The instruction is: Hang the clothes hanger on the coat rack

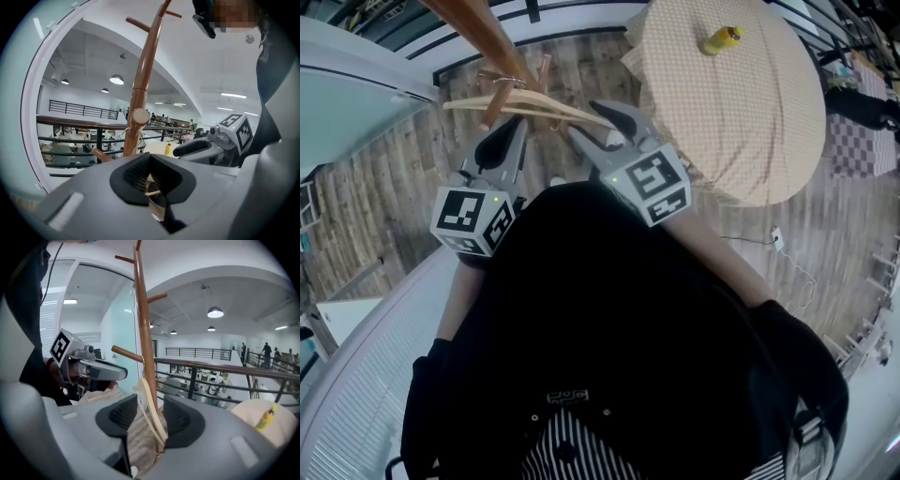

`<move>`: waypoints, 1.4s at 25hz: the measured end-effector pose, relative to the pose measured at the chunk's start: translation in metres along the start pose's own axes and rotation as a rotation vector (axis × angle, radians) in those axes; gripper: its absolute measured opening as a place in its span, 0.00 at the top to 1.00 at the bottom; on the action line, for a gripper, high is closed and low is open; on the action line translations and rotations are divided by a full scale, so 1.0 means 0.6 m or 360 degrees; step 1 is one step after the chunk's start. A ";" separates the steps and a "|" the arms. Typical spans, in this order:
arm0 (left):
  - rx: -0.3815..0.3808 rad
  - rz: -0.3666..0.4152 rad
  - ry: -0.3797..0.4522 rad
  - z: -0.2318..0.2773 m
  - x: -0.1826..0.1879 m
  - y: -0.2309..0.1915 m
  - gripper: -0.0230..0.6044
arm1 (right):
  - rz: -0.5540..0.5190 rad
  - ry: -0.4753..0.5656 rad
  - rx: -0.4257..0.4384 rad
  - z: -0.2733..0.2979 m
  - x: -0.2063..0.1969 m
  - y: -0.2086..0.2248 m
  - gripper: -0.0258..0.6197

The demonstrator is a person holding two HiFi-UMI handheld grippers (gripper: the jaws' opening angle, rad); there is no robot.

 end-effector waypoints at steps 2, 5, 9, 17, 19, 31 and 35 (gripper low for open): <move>0.0017 0.0013 0.0036 0.002 0.006 0.005 0.96 | -0.0040 0.0091 -0.0013 -0.003 0.029 -0.002 0.72; 0.0043 -0.0001 0.0081 0.002 0.005 0.011 0.96 | -0.0062 0.0178 -0.0003 -0.009 0.049 -0.023 0.95; 0.0078 -0.0037 0.0112 -0.008 0.003 0.008 0.96 | -0.0051 0.0140 0.0035 -0.010 0.038 -0.042 0.96; 0.0042 -0.0012 0.0102 -0.014 -0.007 0.016 0.96 | -0.0016 0.0107 0.0076 -0.004 0.029 -0.057 0.96; 0.0037 -0.0010 0.0101 -0.013 -0.007 0.016 0.96 | -0.0028 0.0102 0.0088 -0.002 0.029 -0.059 0.96; 0.0032 -0.0018 0.0095 -0.016 -0.010 0.015 0.96 | -0.0060 0.0083 0.0107 0.001 0.029 -0.071 0.96; 0.0008 -0.0011 0.0093 -0.011 -0.011 0.019 0.96 | -0.0068 0.0078 0.0113 0.002 0.026 -0.071 0.96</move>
Point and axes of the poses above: the fingertips, and each gripper's own axes: z forward along the fingers, y to its right, x out of its top, the point moved 5 cm from there along -z, backward along the fingers, and after that the axes turned 10 degrees about -x, right-handed, at the moved point
